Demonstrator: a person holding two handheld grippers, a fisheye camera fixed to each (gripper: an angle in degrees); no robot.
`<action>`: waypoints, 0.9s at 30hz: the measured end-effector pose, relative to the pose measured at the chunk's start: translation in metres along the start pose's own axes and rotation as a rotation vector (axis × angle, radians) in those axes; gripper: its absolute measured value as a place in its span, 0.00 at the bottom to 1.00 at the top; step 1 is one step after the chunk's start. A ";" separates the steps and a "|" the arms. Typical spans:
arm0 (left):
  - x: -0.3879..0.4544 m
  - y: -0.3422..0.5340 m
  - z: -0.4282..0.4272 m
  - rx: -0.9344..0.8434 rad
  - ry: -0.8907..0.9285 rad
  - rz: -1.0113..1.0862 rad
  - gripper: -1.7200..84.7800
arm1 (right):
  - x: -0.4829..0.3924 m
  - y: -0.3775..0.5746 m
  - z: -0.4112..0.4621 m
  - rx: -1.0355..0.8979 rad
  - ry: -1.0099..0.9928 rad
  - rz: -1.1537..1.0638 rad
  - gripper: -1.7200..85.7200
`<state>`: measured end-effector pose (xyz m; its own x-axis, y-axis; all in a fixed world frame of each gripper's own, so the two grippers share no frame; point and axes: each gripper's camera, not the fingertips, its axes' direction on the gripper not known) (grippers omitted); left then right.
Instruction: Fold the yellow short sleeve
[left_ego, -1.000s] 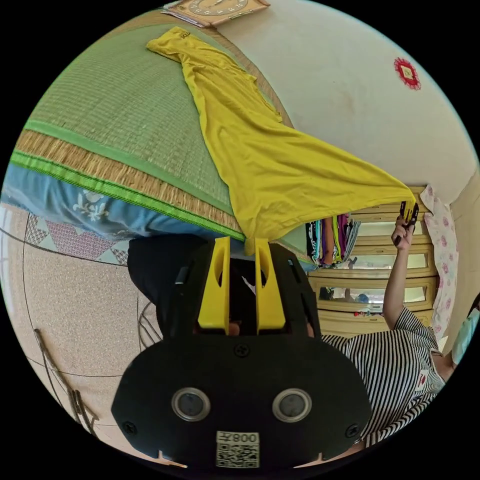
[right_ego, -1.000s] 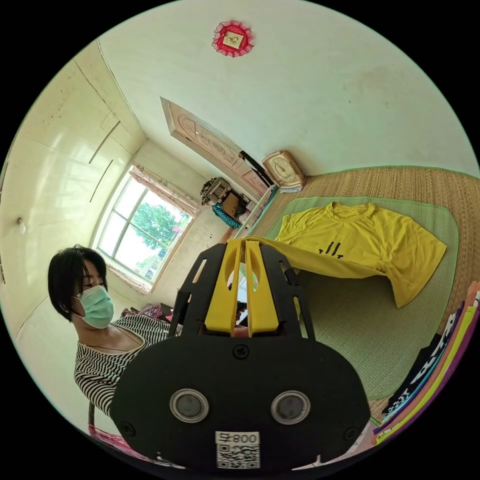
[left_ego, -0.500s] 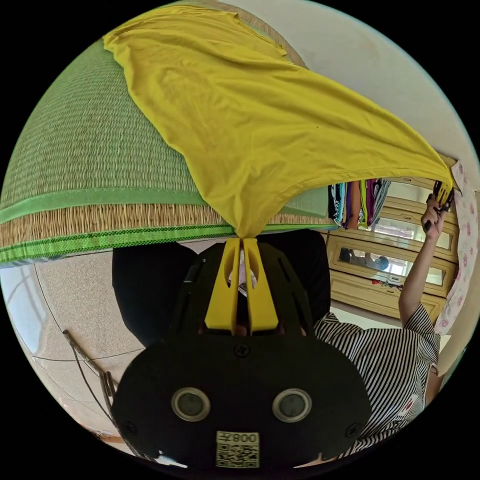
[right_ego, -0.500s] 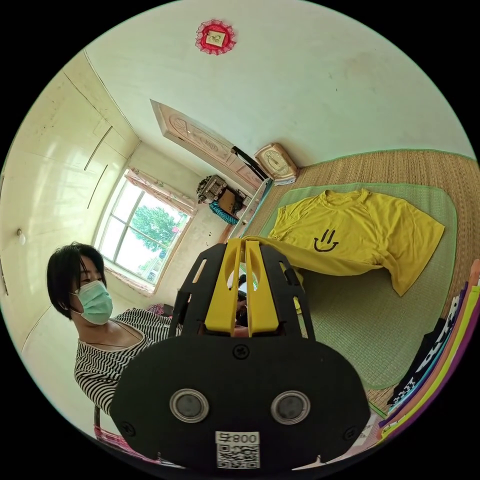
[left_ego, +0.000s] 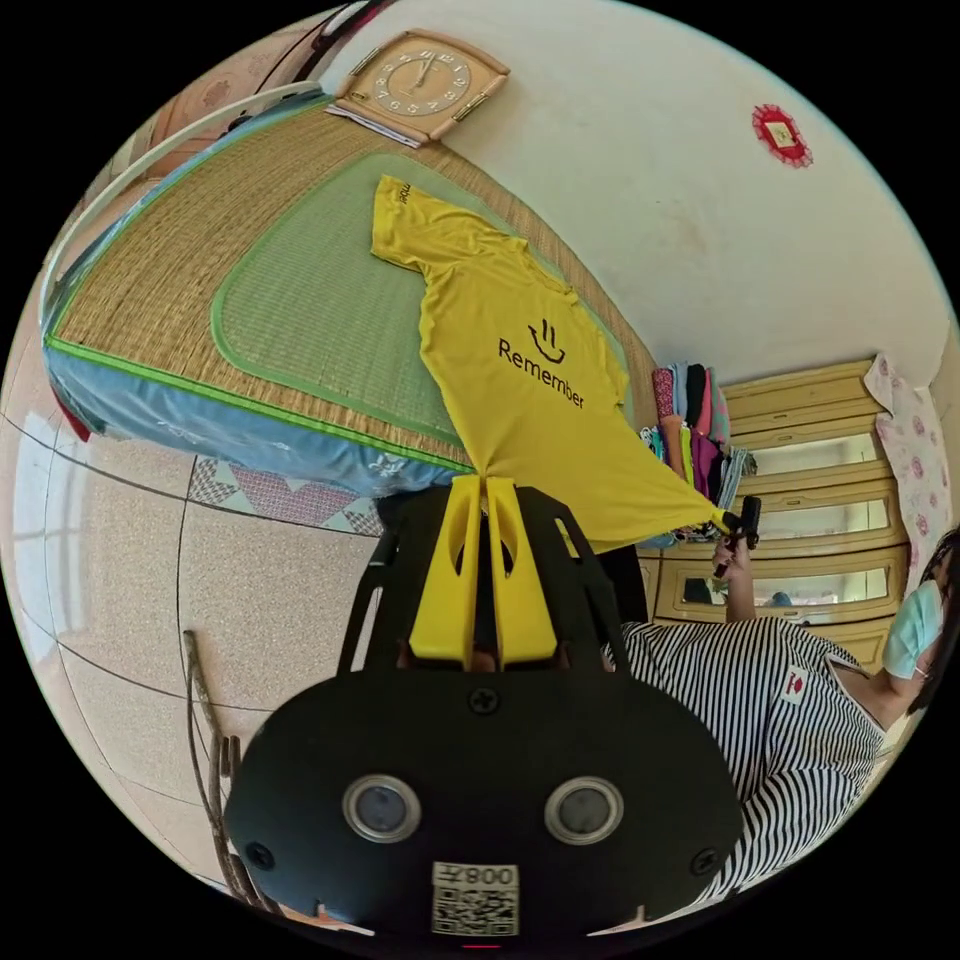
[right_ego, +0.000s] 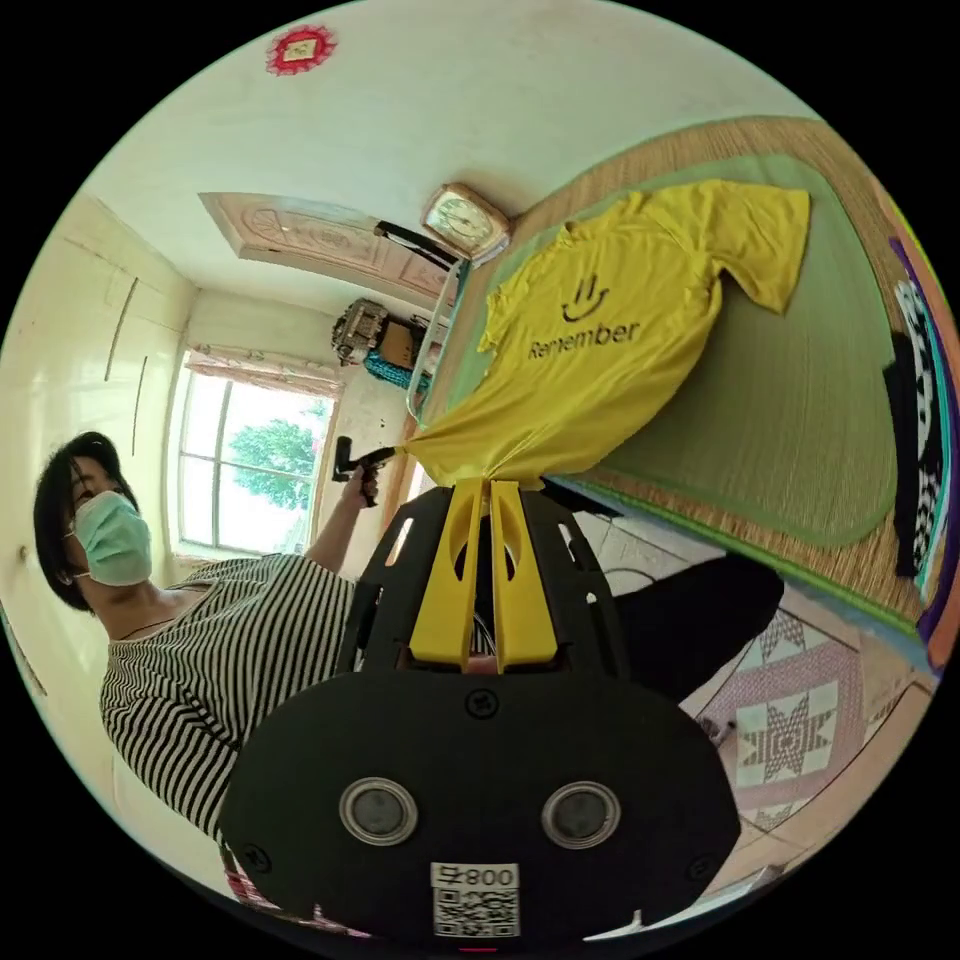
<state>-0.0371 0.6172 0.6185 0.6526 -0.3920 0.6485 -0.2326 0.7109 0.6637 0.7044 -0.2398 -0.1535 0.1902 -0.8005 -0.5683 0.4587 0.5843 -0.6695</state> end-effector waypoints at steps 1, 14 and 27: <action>-0.001 -0.003 -0.001 -0.002 -0.008 -0.015 0.03 | 0.016 0.013 0.013 -0.025 0.034 0.064 0.03; 0.019 -0.040 0.076 -0.086 -0.025 -0.133 0.03 | 0.107 0.032 0.087 -0.197 0.198 0.357 0.04; 0.095 -0.091 0.117 0.088 0.037 -0.139 0.03 | 0.100 0.036 0.070 -0.011 0.216 0.321 0.02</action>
<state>-0.0382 0.4469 0.6630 0.7087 -0.4595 0.5353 -0.1998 0.5970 0.7770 0.8011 -0.3082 -0.2011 0.1350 -0.5305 -0.8369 0.3962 0.8030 -0.4452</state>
